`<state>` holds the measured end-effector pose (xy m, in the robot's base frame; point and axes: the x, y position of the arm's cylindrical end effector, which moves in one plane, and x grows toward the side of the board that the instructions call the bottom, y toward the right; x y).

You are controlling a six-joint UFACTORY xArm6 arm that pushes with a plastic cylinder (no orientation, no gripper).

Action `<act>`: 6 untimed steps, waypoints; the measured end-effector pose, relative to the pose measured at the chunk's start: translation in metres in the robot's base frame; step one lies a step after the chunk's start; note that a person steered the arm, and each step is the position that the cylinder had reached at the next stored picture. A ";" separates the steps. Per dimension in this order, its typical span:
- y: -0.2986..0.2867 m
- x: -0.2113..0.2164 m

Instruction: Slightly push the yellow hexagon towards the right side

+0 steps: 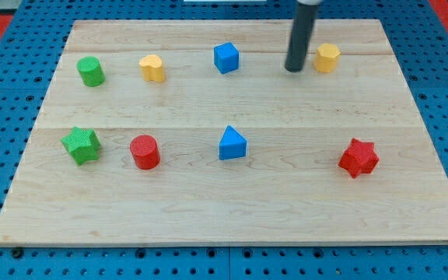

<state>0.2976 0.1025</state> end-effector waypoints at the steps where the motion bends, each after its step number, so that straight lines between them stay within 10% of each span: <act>1: 0.001 -0.002; 6: 0.094 -0.002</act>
<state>0.2953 0.1963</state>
